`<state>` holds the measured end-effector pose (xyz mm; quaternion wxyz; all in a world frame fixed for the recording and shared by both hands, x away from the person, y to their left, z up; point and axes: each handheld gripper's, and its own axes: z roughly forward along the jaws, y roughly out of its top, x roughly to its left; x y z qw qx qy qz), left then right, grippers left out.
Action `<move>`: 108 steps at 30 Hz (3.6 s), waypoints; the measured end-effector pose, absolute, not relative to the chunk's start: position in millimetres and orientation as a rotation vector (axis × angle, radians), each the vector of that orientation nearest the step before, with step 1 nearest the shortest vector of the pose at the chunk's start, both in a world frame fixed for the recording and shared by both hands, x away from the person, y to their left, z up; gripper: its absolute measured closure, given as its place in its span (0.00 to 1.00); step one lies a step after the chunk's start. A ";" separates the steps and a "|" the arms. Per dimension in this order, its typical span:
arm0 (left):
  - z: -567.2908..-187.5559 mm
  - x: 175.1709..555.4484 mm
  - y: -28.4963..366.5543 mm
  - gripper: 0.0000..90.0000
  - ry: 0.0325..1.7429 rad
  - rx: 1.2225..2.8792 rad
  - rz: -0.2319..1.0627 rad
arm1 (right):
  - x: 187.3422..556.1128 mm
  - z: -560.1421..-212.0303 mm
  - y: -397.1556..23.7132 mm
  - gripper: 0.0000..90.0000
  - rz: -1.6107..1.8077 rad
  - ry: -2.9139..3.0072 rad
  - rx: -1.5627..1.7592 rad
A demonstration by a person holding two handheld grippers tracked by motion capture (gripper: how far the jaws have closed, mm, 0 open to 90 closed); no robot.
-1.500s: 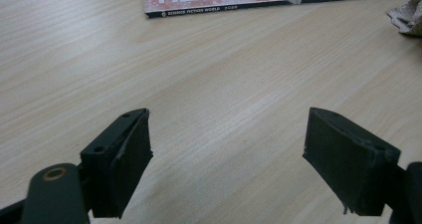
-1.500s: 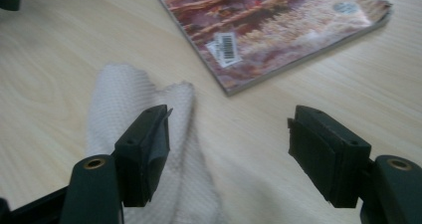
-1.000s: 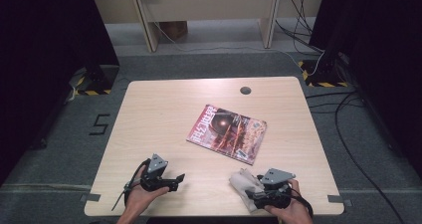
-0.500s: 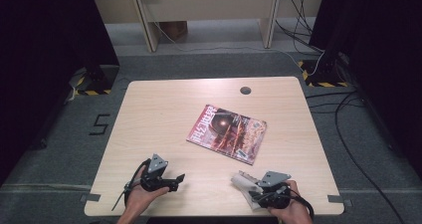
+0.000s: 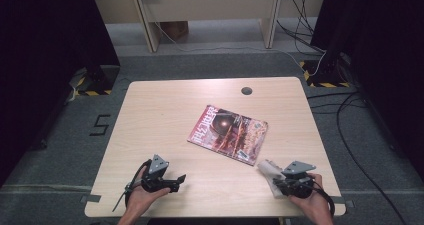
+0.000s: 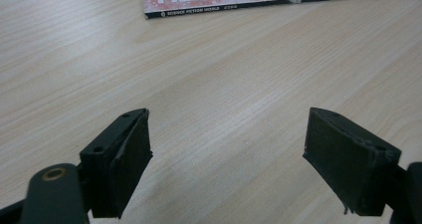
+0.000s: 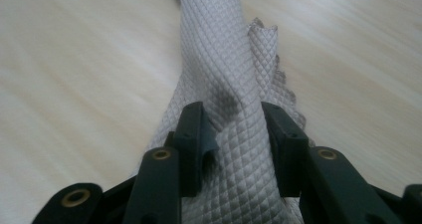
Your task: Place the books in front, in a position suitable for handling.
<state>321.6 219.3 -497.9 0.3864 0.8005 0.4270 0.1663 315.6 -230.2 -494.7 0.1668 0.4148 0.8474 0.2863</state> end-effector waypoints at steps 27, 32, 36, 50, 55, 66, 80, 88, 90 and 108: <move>-499.3 324.5 215.8 0.20 1.091 2.029 0.407 | 372.7 -469.4 -235.4 0.44 0.907 2.120 1.276; -499.2 325.0 213.6 0.20 1.091 2.027 0.405 | 377.6 -469.2 -207.2 0.43 0.984 2.182 1.228; -499.4 326.0 212.0 0.20 1.091 2.021 0.405 | 386.1 -473.7 -179.8 0.41 0.994 2.251 1.192; -500.3 326.4 209.6 0.20 1.090 2.023 0.403 | 411.2 -501.8 -135.2 0.39 0.924 2.351 1.209; -499.7 326.0 209.2 0.20 1.086 2.024 0.404 | 401.6 -504.1 -134.2 0.39 0.943 2.334 1.220; -499.1 326.4 211.1 0.20 1.092 2.017 0.410 | 378.8 -503.1 -112.8 0.32 0.822 2.418 1.075; -498.3 327.3 211.5 0.20 1.092 2.012 0.407 | 347.7 -499.0 -95.4 0.34 0.986 2.514 1.147; -498.8 328.8 205.7 0.20 1.097 1.991 0.385 | 386.9 -481.9 -121.9 0.41 1.027 2.336 1.205; -499.0 329.1 202.0 0.20 1.099 1.980 0.371 | 393.9 -480.8 -126.3 0.41 1.038 2.309 1.231; -507.6 345.7 144.1 0.20 1.025 2.027 0.350 | 447.4 -500.3 -145.1 0.34 0.910 2.232 1.400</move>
